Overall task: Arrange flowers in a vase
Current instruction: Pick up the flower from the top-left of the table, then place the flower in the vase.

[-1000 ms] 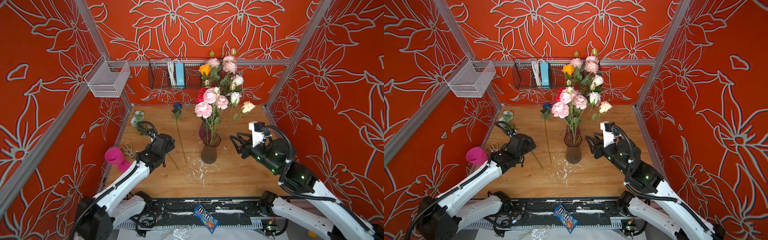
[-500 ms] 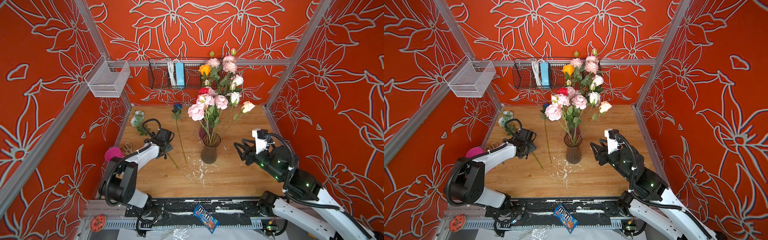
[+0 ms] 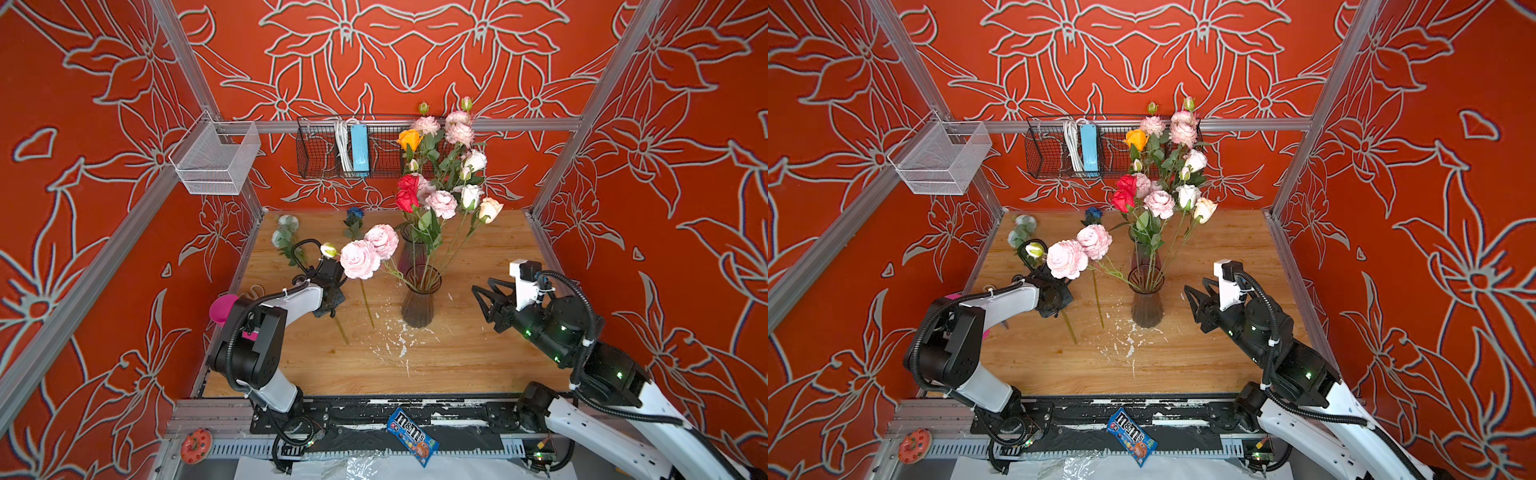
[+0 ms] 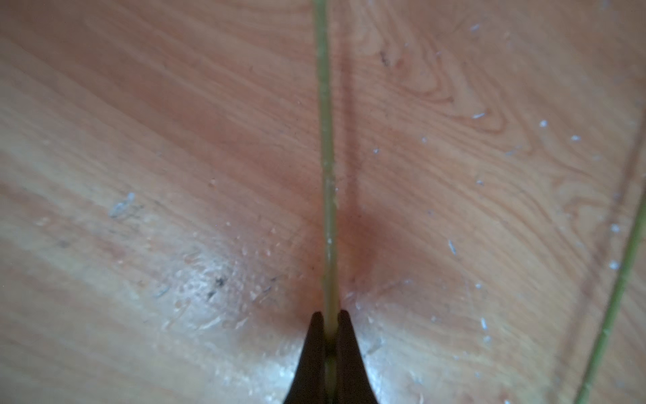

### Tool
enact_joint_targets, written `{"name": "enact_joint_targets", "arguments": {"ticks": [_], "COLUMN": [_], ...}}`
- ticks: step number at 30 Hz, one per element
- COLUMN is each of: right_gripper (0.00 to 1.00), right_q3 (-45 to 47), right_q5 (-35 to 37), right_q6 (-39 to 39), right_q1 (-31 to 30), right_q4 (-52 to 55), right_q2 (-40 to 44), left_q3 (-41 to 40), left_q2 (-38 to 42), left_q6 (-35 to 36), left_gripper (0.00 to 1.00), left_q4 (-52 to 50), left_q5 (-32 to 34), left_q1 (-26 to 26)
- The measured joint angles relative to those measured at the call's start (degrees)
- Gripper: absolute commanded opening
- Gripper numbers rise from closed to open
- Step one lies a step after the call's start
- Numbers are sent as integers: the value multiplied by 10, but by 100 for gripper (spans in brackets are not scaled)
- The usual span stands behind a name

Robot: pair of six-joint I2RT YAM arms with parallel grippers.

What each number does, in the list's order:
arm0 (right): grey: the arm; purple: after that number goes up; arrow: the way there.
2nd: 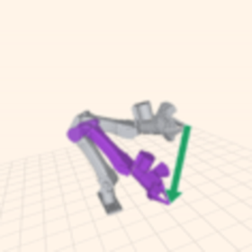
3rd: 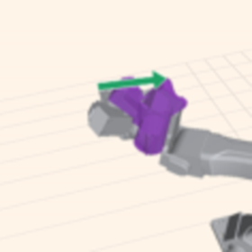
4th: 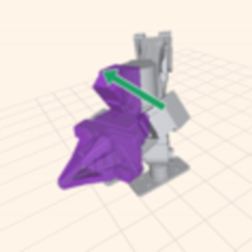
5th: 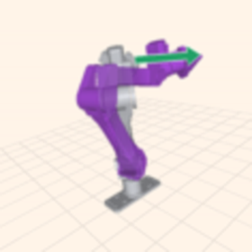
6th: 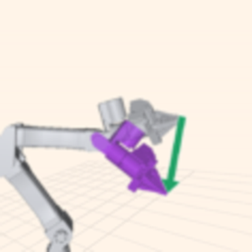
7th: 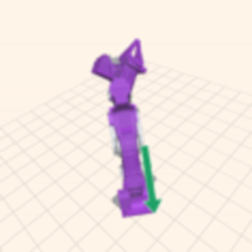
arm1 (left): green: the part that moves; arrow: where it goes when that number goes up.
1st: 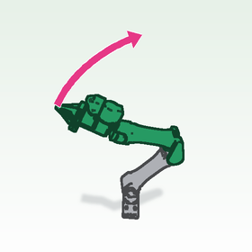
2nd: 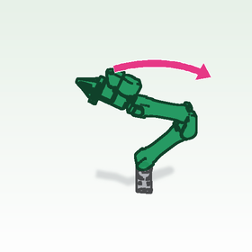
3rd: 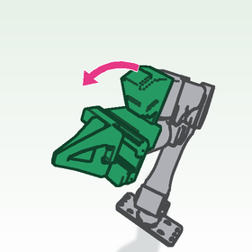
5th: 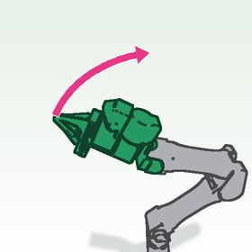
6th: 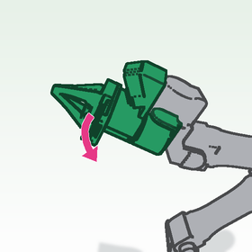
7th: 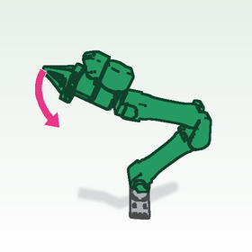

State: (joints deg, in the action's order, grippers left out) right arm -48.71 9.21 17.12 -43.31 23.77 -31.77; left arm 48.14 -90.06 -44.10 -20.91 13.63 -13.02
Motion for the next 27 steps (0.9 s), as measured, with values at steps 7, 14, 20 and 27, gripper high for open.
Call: {"name": "enact_joint_targets", "arguments": {"ticks": [7,14,20,27], "right_gripper": [52,54,59,64], "right_q3": [0,-1,-15,-56], "right_q5": [-1,-1,-16,-68], "right_q6": [0,0,1,2], "right_q1": [0,0,0,0], "right_q4": [-4,-5,-12,-41], "right_q2": [-19,-22,-27,-59], "left_q3": [-4,-24,-29,-34], "left_q2": [136,274,468,617], "left_q6": [13,50,114,210], "left_gripper": [0,0,0,0], "left_q4": [-9,-23,-6,54], "left_q5": [1,-23,-52,-125], "left_q1": [0,-5,-53,-137]}}
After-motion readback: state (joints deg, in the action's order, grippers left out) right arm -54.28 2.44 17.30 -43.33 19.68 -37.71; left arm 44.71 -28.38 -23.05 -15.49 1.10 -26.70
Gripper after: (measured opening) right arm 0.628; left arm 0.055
